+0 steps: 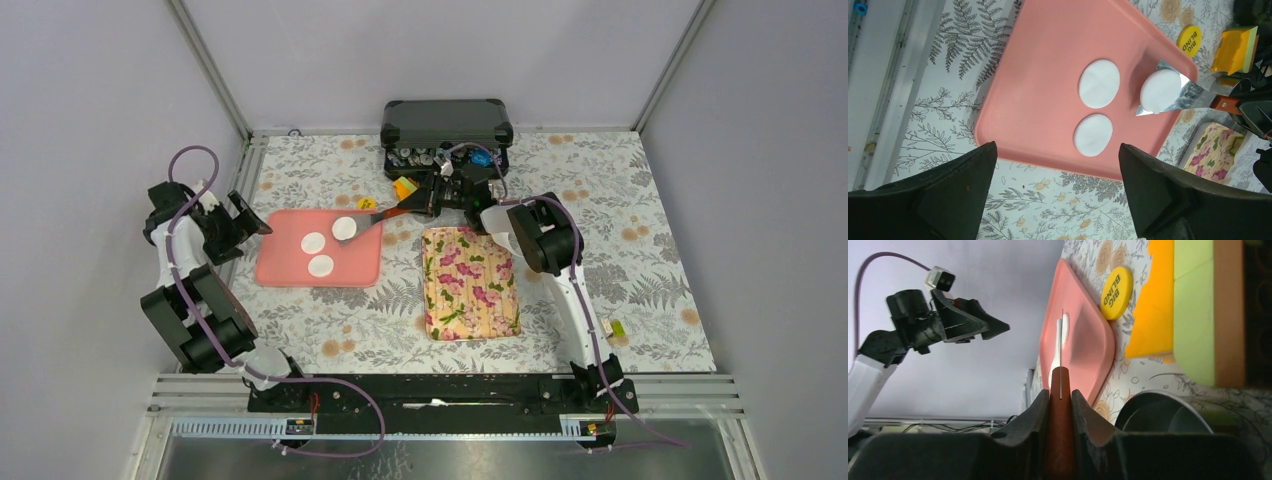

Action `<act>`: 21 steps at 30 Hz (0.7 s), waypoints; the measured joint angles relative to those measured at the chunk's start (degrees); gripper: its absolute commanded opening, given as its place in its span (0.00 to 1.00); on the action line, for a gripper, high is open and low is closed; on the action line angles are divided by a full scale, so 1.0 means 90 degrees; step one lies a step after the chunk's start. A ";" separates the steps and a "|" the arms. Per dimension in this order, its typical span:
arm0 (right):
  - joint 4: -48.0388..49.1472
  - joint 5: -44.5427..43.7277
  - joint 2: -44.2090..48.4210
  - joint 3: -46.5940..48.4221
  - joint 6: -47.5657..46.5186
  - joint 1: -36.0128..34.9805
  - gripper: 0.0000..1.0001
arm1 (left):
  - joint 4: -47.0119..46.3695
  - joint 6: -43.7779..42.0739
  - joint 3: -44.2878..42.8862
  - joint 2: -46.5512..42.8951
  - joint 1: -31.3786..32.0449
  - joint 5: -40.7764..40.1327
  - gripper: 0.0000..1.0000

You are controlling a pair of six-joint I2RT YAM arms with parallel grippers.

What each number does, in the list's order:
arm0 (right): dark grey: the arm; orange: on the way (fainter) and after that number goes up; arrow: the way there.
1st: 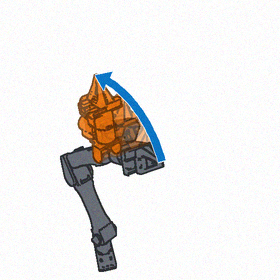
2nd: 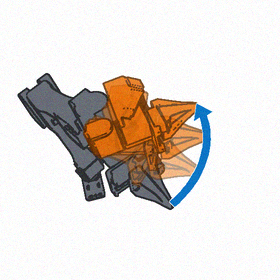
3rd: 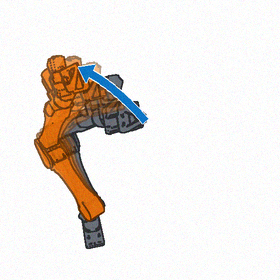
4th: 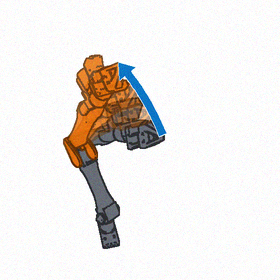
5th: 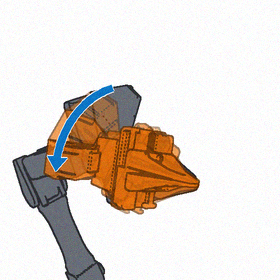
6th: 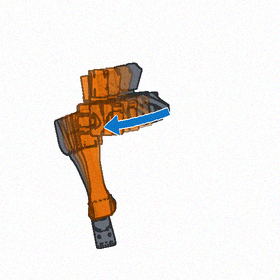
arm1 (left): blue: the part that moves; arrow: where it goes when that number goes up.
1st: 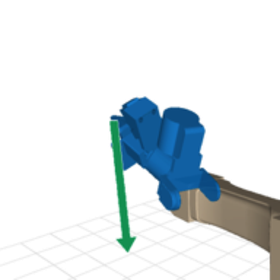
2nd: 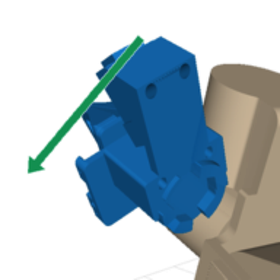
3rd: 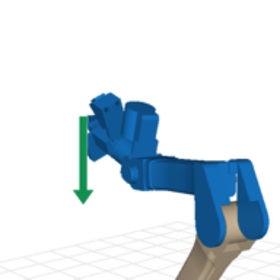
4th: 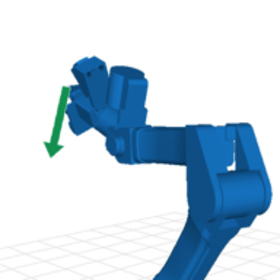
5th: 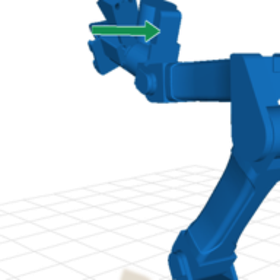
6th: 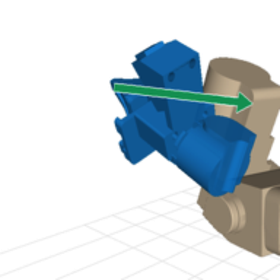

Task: Roll out the dumpling wrappers from the dough
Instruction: Place the dumpling wrapper on the plate.

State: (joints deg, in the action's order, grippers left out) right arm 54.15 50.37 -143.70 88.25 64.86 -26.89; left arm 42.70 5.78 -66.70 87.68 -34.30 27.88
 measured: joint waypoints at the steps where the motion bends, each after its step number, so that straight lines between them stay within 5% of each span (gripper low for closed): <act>1: -0.0204 -0.0027 -0.0010 0.0126 -0.0112 0.0000 0.00 | -0.0036 0.0000 0.0007 -0.0044 0.0000 0.0000 0.99; 21: -0.3920 -0.0571 0.0993 0.0687 -0.2487 -0.0102 0.00 | -0.0187 0.0005 0.0083 -0.0107 -0.0002 0.0002 0.99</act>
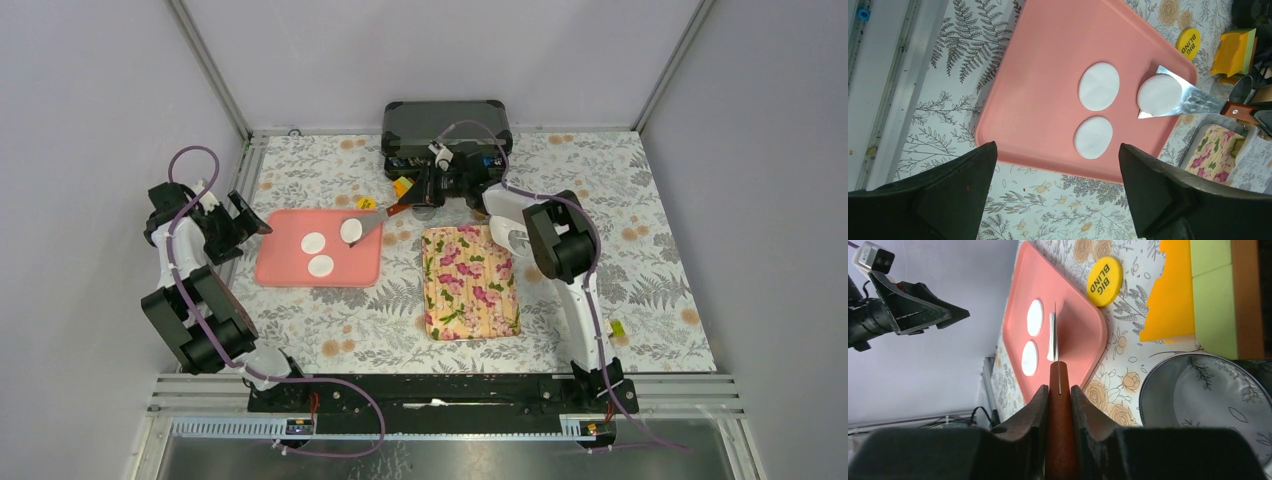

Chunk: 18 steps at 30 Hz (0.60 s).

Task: Roll out the dumpling wrappers from the dough
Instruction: Place the dumpling wrapper on the plate.

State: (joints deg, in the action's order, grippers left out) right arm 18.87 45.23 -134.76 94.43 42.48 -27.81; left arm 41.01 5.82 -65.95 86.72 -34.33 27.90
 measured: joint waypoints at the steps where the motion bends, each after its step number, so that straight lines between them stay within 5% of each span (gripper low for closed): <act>1: -0.0126 -0.0087 0.0080 0.0015 -0.0126 0.0000 0.00 | -0.0002 0.0002 0.0000 0.0000 0.0000 0.0005 0.99; 18: -0.1841 -0.1571 0.0707 0.0903 -0.2118 -0.0585 0.00 | -0.0024 0.0005 0.0005 0.0000 -0.0066 0.0223 0.99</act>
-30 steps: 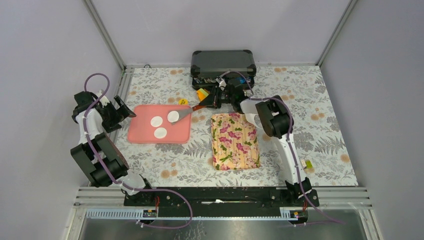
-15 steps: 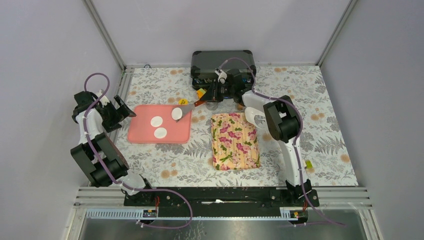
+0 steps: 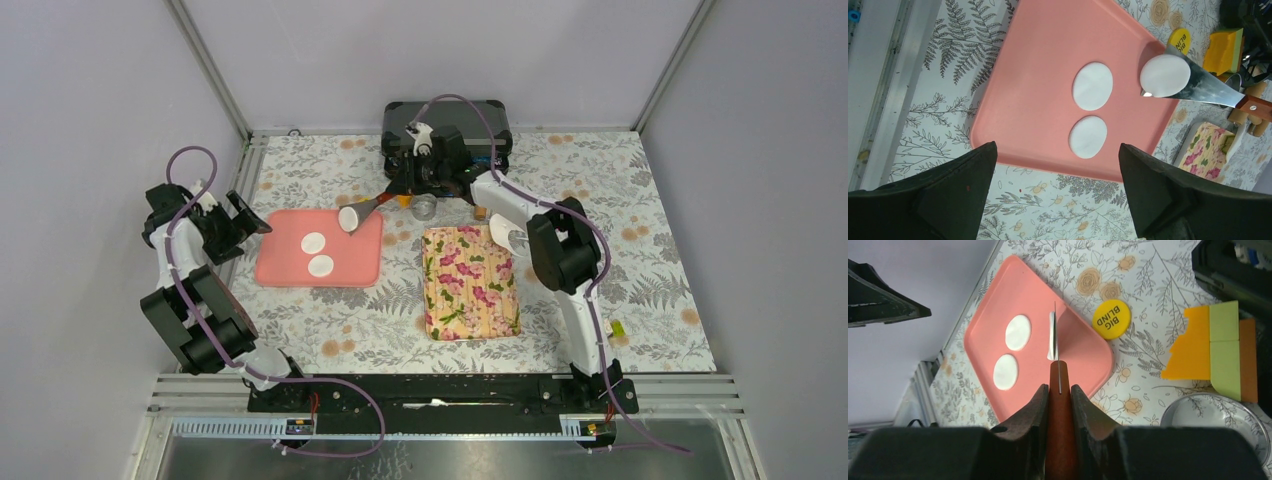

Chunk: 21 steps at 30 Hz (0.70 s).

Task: Roll out the dumpling wrappers from the dough
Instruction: Place the dumpling wrapper on the plate.

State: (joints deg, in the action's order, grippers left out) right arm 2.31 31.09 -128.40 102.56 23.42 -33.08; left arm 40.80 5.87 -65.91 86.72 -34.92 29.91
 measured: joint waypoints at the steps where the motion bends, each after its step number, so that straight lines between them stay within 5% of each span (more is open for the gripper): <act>1: -0.0078 -0.0092 0.0000 0.0087 -0.0090 -0.0049 0.00 | -0.0007 -0.0002 0.0010 0.0000 -0.0015 0.0019 0.99; 21: -0.1001 -0.1161 0.0498 0.0262 -0.1107 -0.0253 0.00 | -0.0022 0.0017 0.0092 0.0002 -0.0143 0.0350 0.99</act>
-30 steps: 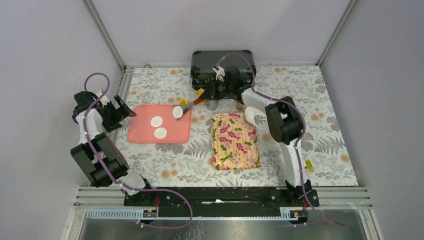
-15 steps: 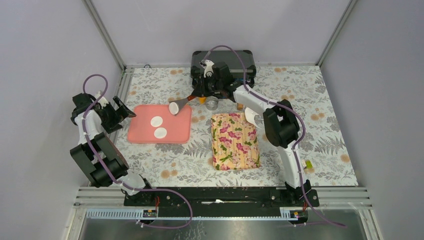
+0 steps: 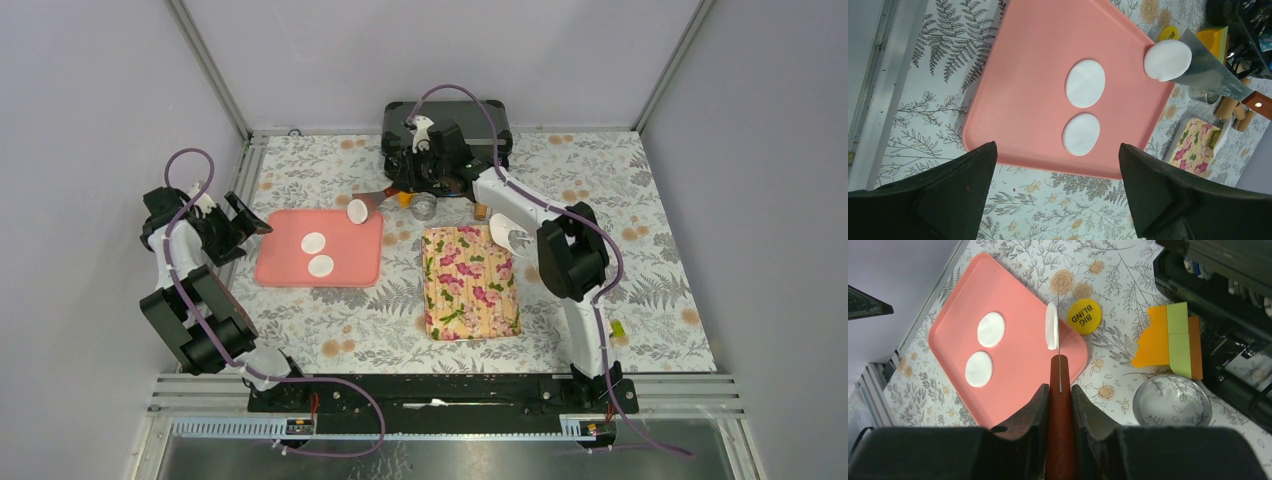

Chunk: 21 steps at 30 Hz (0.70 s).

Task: Roll out the dumpling wrappers from the dough
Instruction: Place the dumpling wrapper on the plate.

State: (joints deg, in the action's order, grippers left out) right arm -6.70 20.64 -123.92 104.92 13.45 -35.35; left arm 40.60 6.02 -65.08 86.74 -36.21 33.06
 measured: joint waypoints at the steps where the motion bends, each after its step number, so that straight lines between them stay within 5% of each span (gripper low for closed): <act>1: -0.0022 0.0005 0.0017 -0.0032 0.0058 0.0000 0.00 | 0.0000 0.0000 0.0000 0.0000 -0.0007 0.0017 0.99; 21: -0.0211 0.0831 0.0328 -0.0920 0.1222 0.0029 0.00 | 0.0000 0.0000 0.0010 0.0005 -0.0158 0.0299 0.99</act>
State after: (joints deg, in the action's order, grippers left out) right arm -8.60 28.12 -120.97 96.64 24.45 -35.09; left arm 40.60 6.02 -64.99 86.78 -37.63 35.75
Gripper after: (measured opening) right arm 0.233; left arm 0.985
